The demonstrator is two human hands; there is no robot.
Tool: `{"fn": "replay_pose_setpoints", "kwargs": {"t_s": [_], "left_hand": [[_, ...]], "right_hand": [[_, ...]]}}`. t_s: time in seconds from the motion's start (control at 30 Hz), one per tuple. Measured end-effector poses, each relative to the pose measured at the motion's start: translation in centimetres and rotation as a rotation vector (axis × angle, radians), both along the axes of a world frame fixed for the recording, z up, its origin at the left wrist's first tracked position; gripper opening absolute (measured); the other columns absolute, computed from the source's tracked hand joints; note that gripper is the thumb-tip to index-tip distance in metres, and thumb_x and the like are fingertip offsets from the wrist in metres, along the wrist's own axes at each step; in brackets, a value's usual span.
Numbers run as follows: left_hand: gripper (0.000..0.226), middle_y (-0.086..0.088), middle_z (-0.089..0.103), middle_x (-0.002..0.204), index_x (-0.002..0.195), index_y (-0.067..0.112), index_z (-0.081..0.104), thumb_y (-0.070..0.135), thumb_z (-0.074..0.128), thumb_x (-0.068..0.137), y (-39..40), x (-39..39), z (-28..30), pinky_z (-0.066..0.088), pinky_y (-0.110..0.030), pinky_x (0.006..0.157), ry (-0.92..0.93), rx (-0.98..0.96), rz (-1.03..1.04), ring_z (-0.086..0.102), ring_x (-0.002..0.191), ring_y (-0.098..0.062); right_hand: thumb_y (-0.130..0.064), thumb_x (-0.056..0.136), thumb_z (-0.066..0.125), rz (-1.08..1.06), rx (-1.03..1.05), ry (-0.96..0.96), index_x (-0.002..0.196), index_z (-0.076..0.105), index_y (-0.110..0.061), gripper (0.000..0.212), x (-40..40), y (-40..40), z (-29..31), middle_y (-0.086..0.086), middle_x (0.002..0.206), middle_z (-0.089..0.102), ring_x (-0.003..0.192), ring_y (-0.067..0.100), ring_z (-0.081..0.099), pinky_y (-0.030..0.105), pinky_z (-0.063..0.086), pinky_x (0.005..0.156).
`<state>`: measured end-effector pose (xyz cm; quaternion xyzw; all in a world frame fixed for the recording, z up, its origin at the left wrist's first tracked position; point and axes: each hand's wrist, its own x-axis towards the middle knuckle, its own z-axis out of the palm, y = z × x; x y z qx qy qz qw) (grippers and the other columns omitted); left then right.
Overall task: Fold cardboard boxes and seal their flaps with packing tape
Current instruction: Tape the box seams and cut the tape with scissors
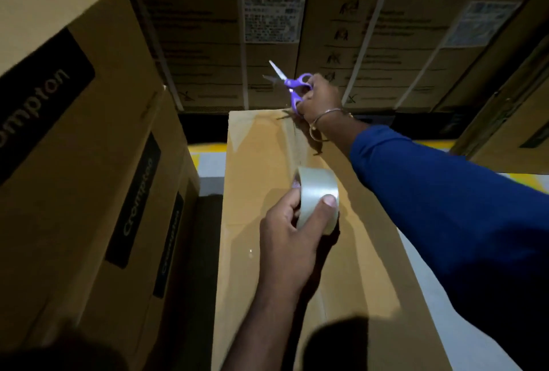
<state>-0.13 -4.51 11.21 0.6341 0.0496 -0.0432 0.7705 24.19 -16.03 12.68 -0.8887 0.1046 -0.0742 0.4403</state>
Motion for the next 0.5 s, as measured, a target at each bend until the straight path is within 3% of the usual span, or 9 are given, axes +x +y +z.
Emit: {"fn": "replay_pose_setpoints", "kwargs": {"t_s": [0.07, 0.17, 0.27, 0.4, 0.5], "left_hand": [[0.02, -0.012, 0.073, 0.092, 0.103, 0.012, 0.074, 0.032, 0.073, 0.096, 0.0, 1.4, -0.5, 0.063, -0.054, 0.074, -0.028, 0.001, -0.022, 0.071, 0.09, -0.036], [0.033, -0.016, 0.071, 0.093, 0.105, 0.008, 0.071, 0.04, 0.071, 0.094, 0.2, 2.4, -1.2, 0.058, -0.066, 0.08, -0.026, -0.061, -0.058, 0.069, 0.092, -0.043], [0.032, -0.013, 0.072, 0.089, 0.102, 0.008, 0.071, 0.039, 0.069, 0.094, 0.1, 2.3, -1.5, 0.06, -0.063, 0.078, -0.023, -0.075, -0.074, 0.072, 0.087, -0.038], [0.031, -0.013, 0.073, 0.084, 0.096, 0.012, 0.073, 0.042, 0.069, 0.091, 0.2, 2.7, -2.1, 0.064, -0.055, 0.073, -0.031, -0.056, -0.061, 0.076, 0.082, -0.032], [0.032, -0.011, 0.075, 0.081, 0.092, 0.013, 0.073, 0.044, 0.07, 0.087, 0.1, 3.0, -2.7, 0.064, -0.047, 0.068, -0.034, -0.034, -0.061, 0.076, 0.077, -0.028]], "right_hand": [[-0.001, 0.099, 0.058, -0.031, -0.021, -0.011, 0.125, 0.059, -0.011, 0.028, 2.9, 0.1, -0.2, 0.001, 0.093, 0.056, 0.064, 0.003, 0.051, 0.007, 0.034, 0.035], [-0.009, 0.093, 0.071, -0.053, -0.034, -0.016, 0.112, 0.06, -0.015, 0.023, 6.7, 0.2, -1.0, 0.004, 0.099, 0.065, 0.076, 0.014, 0.068, 0.02, 0.056, 0.051], [-0.015, 0.094, 0.072, -0.064, -0.082, -0.009, 0.116, 0.062, -0.014, 0.024, 9.4, 0.2, -2.2, 0.001, 0.103, 0.063, 0.081, 0.014, 0.064, 0.019, 0.05, 0.051], [-0.023, 0.093, 0.071, 0.014, -0.204, 0.125, 0.116, 0.067, -0.017, 0.023, 11.4, 0.1, -4.5, 0.001, 0.108, 0.067, 0.093, 0.021, 0.066, 0.032, 0.06, 0.084], [-0.032, 0.101, 0.06, 0.168, -0.612, 0.42, 0.113, 0.067, -0.011, 0.026, 11.9, 0.2, -5.3, 0.007, 0.106, 0.07, 0.089, 0.026, 0.066, 0.038, 0.058, 0.084]]}}
